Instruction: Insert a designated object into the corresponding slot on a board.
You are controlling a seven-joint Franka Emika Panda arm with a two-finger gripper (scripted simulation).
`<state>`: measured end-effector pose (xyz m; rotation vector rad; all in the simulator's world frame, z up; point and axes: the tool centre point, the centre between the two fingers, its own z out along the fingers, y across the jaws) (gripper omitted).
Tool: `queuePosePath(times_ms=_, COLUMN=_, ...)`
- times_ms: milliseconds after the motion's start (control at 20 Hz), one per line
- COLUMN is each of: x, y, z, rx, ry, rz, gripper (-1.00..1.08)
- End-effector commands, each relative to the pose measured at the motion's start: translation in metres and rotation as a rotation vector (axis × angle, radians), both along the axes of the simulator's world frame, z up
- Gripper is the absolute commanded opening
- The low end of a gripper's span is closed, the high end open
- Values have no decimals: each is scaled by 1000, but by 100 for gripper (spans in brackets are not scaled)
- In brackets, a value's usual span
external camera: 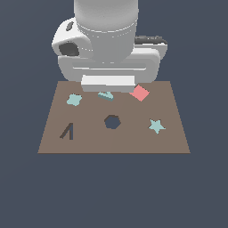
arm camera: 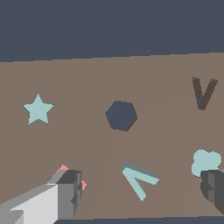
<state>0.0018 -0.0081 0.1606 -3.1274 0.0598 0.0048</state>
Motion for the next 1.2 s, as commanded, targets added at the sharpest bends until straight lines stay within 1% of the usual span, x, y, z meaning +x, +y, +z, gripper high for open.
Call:
queuePosePath(times_ms=0, x=0, y=0, z=0, rx=0, ry=0, rz=0, gripper=100)
queuePosePath(times_ms=300, x=-2, y=1, z=-3, rx=0, ry=0, rz=27, gripper=100)
queuePosePath(times_ms=550, x=-7, y=2, z=-11, rx=-1, ry=-1, rz=91, gripper=100)
queuePosePath(times_ms=850, x=-18, y=3, z=-26, rx=-2, ry=-2, rz=215, gripper=100)
queuePosePath(times_ms=1150, x=-32, y=2, z=-47, rx=-4, ry=-4, rz=392, gripper=100)
